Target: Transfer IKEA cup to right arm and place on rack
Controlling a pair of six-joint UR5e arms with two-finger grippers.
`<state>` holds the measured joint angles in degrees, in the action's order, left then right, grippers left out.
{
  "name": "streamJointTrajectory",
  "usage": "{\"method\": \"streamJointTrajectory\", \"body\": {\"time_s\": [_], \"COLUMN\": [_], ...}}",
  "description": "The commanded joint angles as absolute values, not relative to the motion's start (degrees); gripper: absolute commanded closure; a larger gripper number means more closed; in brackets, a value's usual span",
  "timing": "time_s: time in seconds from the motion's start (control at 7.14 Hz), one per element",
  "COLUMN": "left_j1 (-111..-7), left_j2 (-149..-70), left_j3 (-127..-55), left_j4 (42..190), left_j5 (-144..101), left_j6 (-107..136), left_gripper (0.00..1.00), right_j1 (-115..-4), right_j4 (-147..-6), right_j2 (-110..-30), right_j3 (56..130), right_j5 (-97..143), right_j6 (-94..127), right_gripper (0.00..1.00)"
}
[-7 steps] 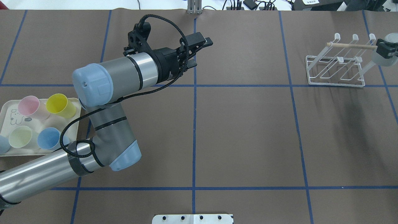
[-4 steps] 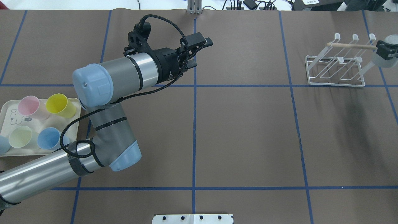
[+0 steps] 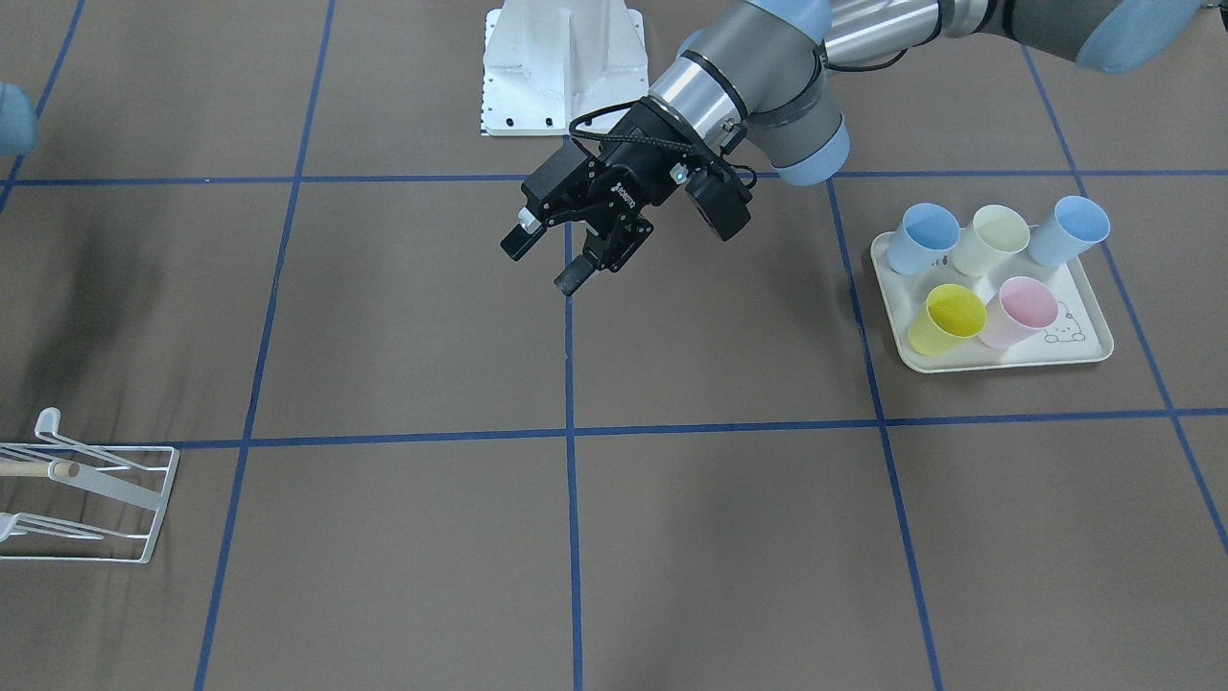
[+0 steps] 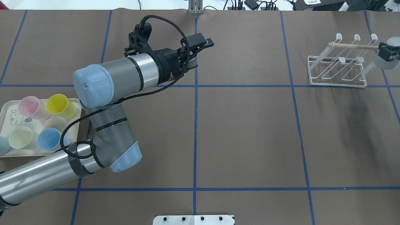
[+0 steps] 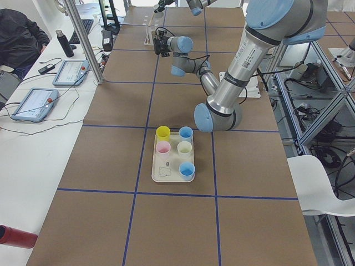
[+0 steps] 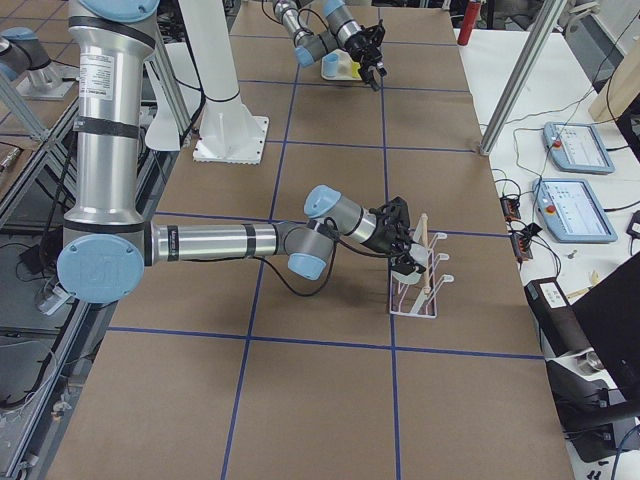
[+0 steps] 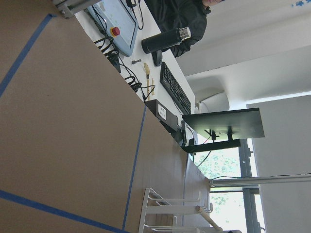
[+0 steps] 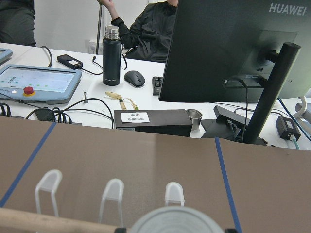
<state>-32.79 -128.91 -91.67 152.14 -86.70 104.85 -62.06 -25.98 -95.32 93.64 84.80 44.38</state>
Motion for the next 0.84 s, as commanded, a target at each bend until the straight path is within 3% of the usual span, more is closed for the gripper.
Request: {"method": "streamJointTrajectory", "body": {"time_s": [0.0,0.7], "left_j1": [-32.8,-32.7], "left_j2": [-128.8,-128.3], "left_j3": [-91.7,-91.6], "left_j4": [152.1,152.2], "left_j5": [-86.7,-86.7], "left_j6": [104.9,104.9], "left_gripper": [0.0,0.0], "right_j1": [-62.1,-62.0], "right_j4": [-25.9,-26.0], "right_j2": [-95.3,-95.1], "right_j3": [93.1,92.0], "right_j5": [84.7,84.8], "right_j6": [44.4,44.4], "right_gripper": [1.0,1.0]}}
